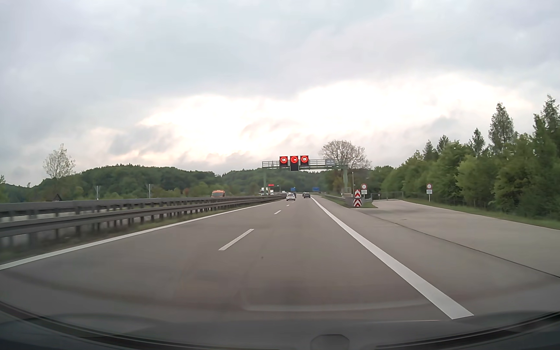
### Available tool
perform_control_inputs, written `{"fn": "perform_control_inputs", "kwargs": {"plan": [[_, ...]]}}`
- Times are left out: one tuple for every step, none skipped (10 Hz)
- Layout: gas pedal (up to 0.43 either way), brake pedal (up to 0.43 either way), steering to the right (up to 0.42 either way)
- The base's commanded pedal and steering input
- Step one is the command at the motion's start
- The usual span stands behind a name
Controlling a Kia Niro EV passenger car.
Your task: Follow the waypoints while adhering to traffic rules and regulations
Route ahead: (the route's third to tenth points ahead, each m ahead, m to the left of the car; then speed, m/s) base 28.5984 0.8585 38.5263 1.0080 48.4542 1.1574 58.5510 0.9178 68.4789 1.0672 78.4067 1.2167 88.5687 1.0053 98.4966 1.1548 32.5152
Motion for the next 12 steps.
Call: {"fn": "perform_control_inputs", "kwargs": {"plan": [[0.28,0.0,0.003],[0.28,0.0,0.003],[0.28,0.0,0.003],[0.28,0.0,0.003],[0.28,0.0,0.003],[0.28,0.0,0.003],[0.28,0.0,0.003],[0.28,0.0,0.002],[0.28,0.0,0.002],[0.28,0.0,0.002],[0.28,0.0,0.001],[0.28,0.0,0.0]]}}
